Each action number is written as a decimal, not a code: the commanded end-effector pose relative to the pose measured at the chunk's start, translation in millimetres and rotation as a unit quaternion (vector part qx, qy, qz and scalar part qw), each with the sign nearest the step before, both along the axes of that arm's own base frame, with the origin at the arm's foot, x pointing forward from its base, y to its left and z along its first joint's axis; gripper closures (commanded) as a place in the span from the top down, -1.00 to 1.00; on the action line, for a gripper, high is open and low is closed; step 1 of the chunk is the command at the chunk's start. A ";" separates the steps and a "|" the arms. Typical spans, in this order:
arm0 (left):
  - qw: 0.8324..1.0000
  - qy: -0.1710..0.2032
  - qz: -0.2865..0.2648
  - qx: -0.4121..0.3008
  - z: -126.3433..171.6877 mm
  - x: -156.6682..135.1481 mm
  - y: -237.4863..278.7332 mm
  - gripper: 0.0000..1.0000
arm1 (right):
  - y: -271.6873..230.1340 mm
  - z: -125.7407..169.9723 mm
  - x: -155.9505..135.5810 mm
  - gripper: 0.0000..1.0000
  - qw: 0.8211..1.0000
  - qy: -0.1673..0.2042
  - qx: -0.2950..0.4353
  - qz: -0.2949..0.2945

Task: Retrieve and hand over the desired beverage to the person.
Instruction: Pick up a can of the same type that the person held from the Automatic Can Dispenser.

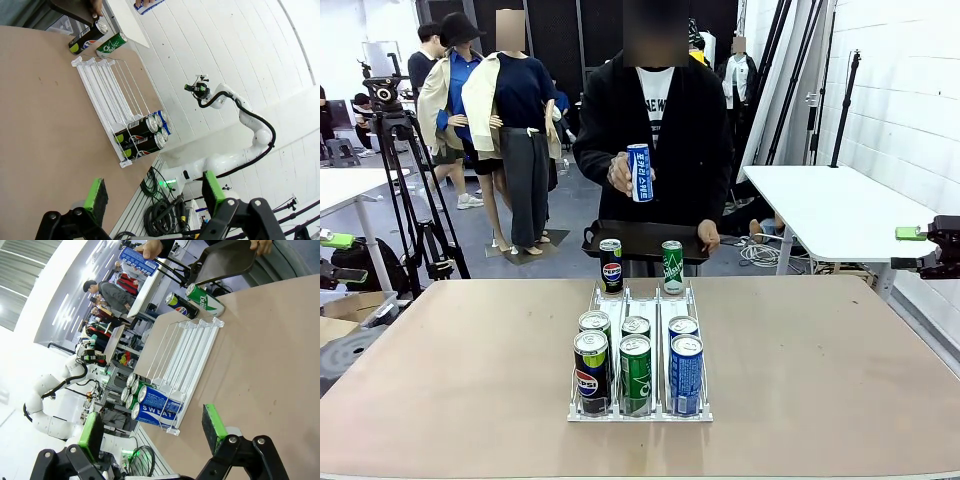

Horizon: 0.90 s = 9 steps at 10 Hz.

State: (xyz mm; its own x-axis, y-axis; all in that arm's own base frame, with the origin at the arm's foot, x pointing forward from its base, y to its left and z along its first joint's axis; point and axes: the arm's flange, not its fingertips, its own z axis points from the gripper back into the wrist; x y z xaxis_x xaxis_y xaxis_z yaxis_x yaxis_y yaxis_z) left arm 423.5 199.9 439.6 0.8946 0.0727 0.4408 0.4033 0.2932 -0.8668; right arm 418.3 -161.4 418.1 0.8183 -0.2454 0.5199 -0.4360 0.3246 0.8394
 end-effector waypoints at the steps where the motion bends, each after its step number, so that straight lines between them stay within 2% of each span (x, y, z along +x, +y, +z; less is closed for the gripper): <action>1: 1.000 0.000 0.001 0.003 -0.1 -0.4 1.2 1.00 | 2.7 0.0 -3.2 1.00 1.000 0.002 0.000 -0.004; 9: 1.000 0.000 0.001 0.003 -0.1 -0.4 1.2 1.00 | 2.7 0.0 -3.2 1.00 1.000 0.002 0.000 -0.004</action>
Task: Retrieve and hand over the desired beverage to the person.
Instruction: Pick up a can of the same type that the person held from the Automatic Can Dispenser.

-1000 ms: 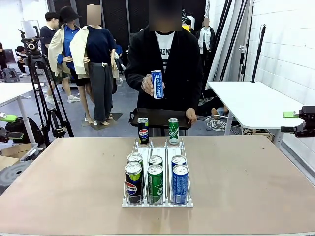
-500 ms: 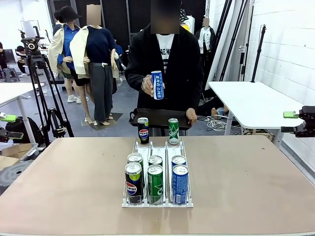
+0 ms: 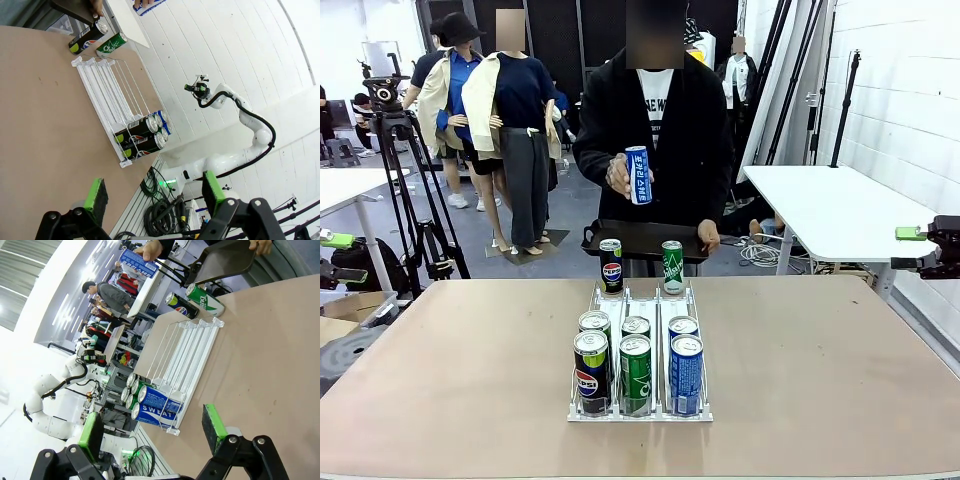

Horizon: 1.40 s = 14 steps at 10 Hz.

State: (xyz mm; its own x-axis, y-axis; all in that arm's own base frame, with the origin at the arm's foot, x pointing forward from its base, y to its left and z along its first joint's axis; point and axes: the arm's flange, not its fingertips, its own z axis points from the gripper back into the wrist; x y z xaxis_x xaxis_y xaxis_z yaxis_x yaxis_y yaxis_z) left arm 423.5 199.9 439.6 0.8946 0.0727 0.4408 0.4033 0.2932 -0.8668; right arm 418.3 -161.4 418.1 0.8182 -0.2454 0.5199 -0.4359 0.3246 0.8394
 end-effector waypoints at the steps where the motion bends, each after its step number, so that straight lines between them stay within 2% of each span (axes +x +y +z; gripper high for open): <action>1: 1.000 0.000 0.001 0.003 -0.1 -0.4 1.2 1.00 | 2.7 0.0 -3.2 1.00 1.000 0.002 0.000 -0.004; 14: 1.000 0.000 0.001 0.003 -0.1 -0.4 1.2 1.00 | 2.7 0.0 -3.2 1.00 1.000 0.002 0.000 -0.004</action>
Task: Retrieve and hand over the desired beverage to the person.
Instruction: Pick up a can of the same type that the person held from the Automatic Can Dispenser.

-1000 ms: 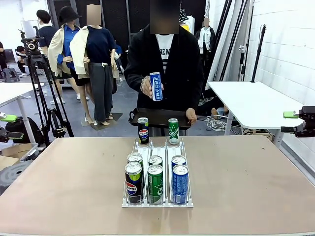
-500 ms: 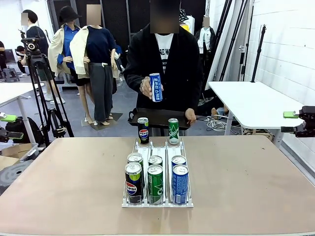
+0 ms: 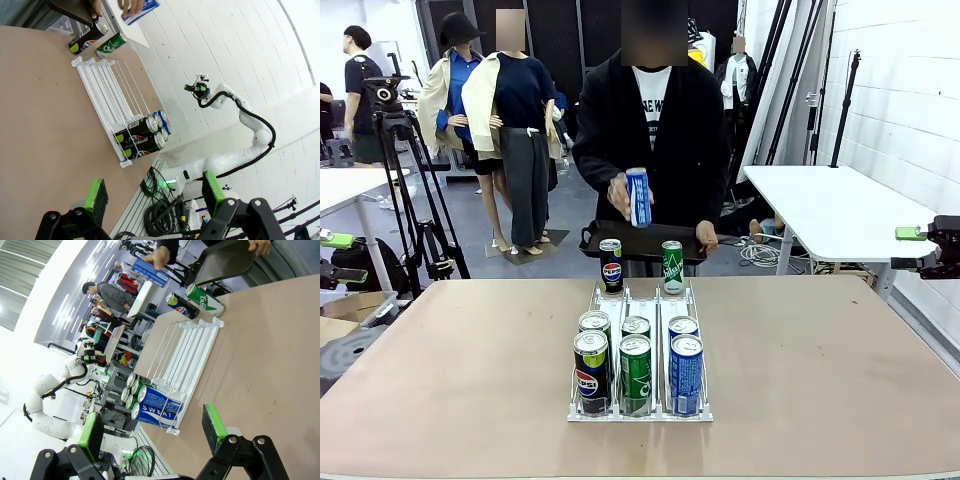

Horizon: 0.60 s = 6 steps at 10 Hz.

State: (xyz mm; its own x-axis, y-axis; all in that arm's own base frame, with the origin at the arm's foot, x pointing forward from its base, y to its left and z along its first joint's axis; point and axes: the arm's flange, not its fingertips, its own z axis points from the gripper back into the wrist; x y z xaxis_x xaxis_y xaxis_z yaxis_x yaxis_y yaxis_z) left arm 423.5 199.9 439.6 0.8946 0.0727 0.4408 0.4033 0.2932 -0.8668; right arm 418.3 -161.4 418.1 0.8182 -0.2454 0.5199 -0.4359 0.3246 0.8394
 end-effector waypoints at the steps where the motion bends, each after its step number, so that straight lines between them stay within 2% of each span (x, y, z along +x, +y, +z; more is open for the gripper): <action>1: 1.000 0.000 0.001 0.003 0.0 -0.4 1.2 1.00 | 2.7 0.0 -3.2 1.00 1.000 0.002 0.000 -0.004; 6: 1.000 0.000 0.001 0.003 0.0 -0.4 1.2 1.00 | 2.7 0.0 -3.2 1.00 1.000 0.002 0.000 -0.004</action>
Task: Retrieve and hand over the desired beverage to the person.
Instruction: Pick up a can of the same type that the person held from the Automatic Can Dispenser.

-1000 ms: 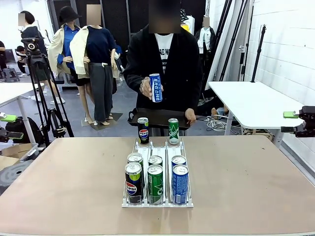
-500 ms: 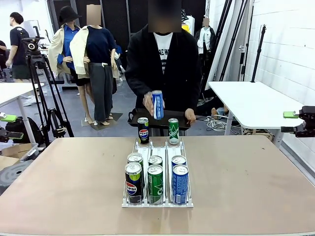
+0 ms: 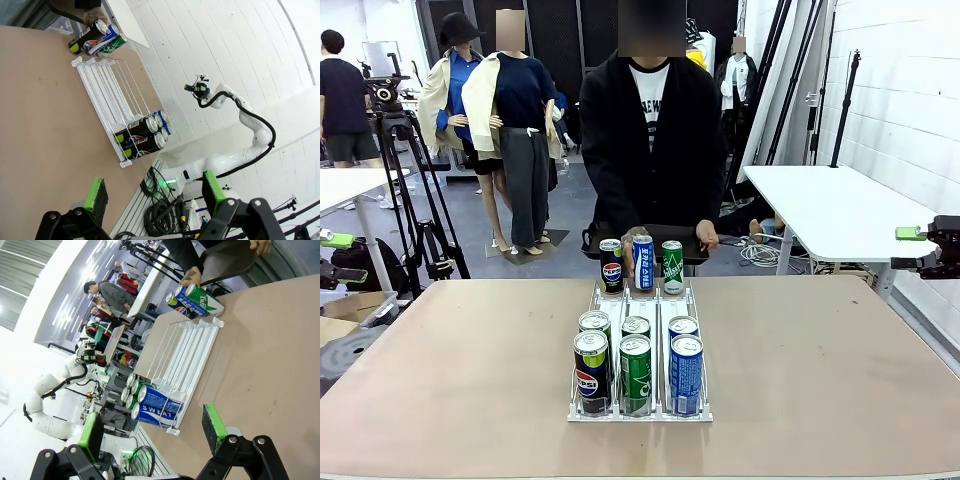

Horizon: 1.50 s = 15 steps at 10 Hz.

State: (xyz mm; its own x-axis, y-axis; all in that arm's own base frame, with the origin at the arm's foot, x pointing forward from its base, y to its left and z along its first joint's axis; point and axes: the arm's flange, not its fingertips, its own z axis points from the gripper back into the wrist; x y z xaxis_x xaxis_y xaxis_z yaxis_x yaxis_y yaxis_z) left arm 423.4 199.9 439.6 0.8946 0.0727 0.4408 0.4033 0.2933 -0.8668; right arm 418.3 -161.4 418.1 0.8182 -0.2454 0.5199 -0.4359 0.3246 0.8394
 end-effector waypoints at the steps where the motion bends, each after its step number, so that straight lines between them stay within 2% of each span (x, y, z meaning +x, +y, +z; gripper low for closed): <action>1: 1.000 0.000 0.000 0.003 0.0 -0.4 1.2 1.00 | 2.7 0.0 -3.2 1.00 1.000 0.002 0.000 -0.004; 5: 1.000 0.000 0.000 0.003 0.0 -0.4 1.2 1.00 | 2.9 1.2 0.4 1.00 1.000 0.000 -0.002 0.001; 8: 1.000 0.000 0.000 0.003 0.0 -0.4 1.2 1.00 | 14.9 10.2 0.0 1.00 1.000 0.014 -0.011 0.010; 11: 1.000 0.000 0.000 0.003 0.0 -0.4 1.2 1.00 | 29.3 41.1 -2.8 1.00 0.999 0.015 -0.029 0.039; 15: 1.000 0.000 0.000 0.003 0.0 -0.4 1.2 1.00 | 73.8 75.7 -15.0 1.00 0.988 0.032 -0.115 0.096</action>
